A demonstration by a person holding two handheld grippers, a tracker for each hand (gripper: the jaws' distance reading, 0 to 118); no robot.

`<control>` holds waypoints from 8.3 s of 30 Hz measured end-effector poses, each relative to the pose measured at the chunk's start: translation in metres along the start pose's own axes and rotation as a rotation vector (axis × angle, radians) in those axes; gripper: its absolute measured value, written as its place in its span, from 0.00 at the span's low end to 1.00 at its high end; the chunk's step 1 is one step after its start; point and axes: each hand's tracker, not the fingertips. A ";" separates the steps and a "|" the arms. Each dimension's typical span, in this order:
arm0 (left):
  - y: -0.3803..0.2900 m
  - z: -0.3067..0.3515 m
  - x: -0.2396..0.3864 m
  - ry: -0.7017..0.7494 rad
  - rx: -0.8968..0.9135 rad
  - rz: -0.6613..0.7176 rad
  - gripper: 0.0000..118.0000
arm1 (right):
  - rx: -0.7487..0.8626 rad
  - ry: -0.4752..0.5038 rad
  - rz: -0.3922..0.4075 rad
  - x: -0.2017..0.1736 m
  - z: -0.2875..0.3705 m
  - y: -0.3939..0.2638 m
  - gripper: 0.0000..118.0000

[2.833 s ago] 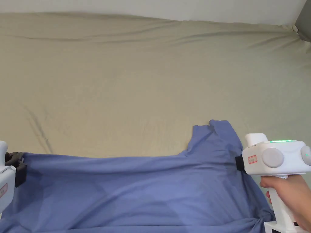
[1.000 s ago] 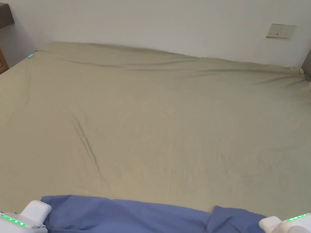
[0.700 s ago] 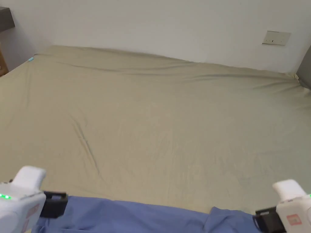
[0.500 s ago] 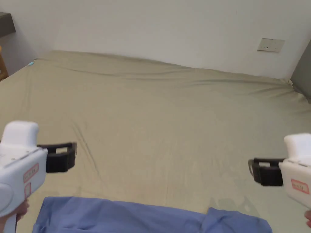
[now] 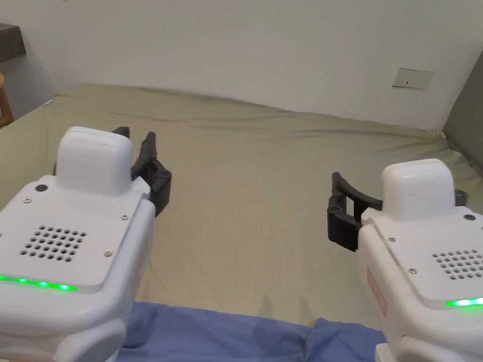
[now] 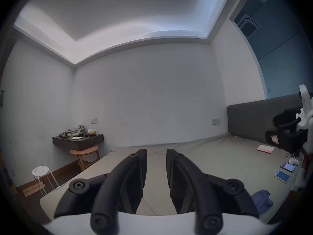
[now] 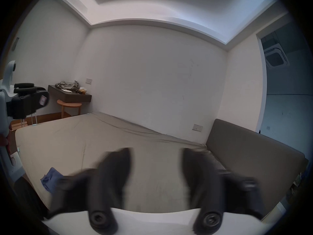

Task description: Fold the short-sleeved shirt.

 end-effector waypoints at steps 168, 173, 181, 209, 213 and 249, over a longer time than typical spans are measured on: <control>-0.277 -0.085 -0.093 -0.463 -0.950 0.666 0.94 | -0.364 0.053 -0.109 0.037 -0.010 -0.089 0.02; -0.319 -0.091 -0.134 -0.468 -1.064 0.902 0.95 | -0.376 0.054 -0.104 0.035 -0.013 -0.091 0.02; -0.358 -0.099 -0.090 -0.654 -1.096 1.328 0.92 | -0.388 0.063 -0.091 0.027 -0.017 -0.091 0.02; -0.244 -0.094 -0.089 -0.190 -0.974 0.072 0.09 | -0.370 0.075 -0.088 0.022 -0.016 -0.084 0.02; -0.231 -0.094 -0.133 -0.006 -0.950 -0.053 0.09 | -0.365 0.092 -0.087 0.016 -0.017 -0.083 0.02; -0.246 -0.102 0.077 -0.602 -1.165 0.609 0.96 | -0.399 0.080 -0.121 0.031 -0.018 -0.099 0.02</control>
